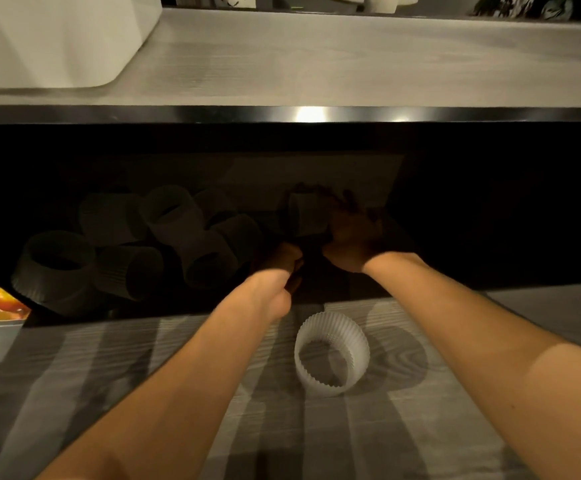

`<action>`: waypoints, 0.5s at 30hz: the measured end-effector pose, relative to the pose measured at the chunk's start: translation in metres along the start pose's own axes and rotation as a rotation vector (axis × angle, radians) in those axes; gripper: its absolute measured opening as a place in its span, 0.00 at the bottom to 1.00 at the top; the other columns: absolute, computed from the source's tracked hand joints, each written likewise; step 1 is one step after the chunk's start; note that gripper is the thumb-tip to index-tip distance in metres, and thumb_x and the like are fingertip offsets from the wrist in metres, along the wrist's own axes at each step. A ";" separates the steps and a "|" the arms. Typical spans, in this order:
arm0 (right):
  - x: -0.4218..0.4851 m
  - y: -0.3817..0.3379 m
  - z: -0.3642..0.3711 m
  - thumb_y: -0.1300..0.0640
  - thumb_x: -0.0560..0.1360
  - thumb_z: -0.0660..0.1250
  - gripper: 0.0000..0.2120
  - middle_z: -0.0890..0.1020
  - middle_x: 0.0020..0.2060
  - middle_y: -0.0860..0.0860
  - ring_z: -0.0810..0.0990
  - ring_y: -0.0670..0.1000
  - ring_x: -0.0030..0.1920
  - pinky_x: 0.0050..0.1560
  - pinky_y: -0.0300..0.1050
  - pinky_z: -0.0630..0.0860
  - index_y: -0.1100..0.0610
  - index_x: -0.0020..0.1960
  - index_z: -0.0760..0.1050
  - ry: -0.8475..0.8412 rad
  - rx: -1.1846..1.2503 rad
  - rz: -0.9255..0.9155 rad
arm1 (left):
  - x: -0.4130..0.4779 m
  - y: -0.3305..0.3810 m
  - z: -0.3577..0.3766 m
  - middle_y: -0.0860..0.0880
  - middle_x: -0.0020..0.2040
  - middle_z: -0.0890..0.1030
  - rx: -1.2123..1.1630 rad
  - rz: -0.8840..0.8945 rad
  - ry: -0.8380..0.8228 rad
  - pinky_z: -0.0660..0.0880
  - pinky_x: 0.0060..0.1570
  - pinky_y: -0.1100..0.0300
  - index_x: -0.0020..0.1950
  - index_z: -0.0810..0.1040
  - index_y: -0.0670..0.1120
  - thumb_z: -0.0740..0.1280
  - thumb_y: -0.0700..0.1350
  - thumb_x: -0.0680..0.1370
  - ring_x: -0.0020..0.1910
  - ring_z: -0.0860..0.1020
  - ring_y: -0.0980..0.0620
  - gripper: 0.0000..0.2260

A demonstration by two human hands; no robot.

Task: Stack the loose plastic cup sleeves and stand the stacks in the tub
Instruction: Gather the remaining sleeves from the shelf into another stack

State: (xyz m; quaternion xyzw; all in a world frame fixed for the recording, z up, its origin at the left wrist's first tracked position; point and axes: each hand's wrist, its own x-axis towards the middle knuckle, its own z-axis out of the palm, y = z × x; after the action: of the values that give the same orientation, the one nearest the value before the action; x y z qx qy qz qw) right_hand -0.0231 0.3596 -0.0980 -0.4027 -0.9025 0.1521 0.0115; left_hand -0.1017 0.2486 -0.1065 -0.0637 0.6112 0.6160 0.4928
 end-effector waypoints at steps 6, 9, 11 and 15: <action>-0.001 -0.003 0.004 0.47 0.80 0.65 0.32 0.60 0.77 0.58 0.58 0.64 0.77 0.72 0.62 0.65 0.52 0.80 0.59 0.129 -0.035 0.004 | 0.006 0.003 0.002 0.43 0.61 0.80 -0.194 -0.026 -0.030 0.72 0.58 0.50 0.64 0.77 0.44 0.64 0.38 0.80 0.58 0.79 0.46 0.12; -0.009 0.001 0.002 0.52 0.79 0.67 0.29 0.68 0.73 0.58 0.66 0.63 0.73 0.68 0.60 0.71 0.54 0.77 0.62 0.092 0.038 0.028 | 0.006 0.004 0.004 0.43 0.54 0.80 -0.214 -0.004 -0.028 0.74 0.50 0.52 0.68 0.76 0.43 0.65 0.40 0.80 0.47 0.78 0.47 0.16; -0.016 0.004 -0.001 0.55 0.79 0.66 0.25 0.74 0.67 0.58 0.73 0.62 0.67 0.62 0.57 0.75 0.55 0.74 0.65 0.084 0.130 0.046 | 0.003 0.006 0.004 0.45 0.47 0.79 -0.223 -0.001 -0.017 0.75 0.46 0.54 0.62 0.78 0.43 0.66 0.40 0.80 0.44 0.77 0.48 0.11; -0.041 0.009 -0.014 0.59 0.80 0.64 0.20 0.75 0.67 0.55 0.75 0.58 0.66 0.64 0.48 0.72 0.55 0.71 0.71 0.099 0.207 -0.001 | -0.011 0.012 0.000 0.49 0.42 0.80 -0.169 0.035 -0.041 0.72 0.41 0.60 0.47 0.79 0.48 0.66 0.40 0.81 0.41 0.76 0.54 0.05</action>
State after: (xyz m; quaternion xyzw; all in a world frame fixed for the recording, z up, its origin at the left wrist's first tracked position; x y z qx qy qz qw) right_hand 0.0126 0.3392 -0.0825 -0.4059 -0.8806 0.2243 0.0976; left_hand -0.1045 0.2453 -0.0908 -0.0818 0.5480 0.6751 0.4871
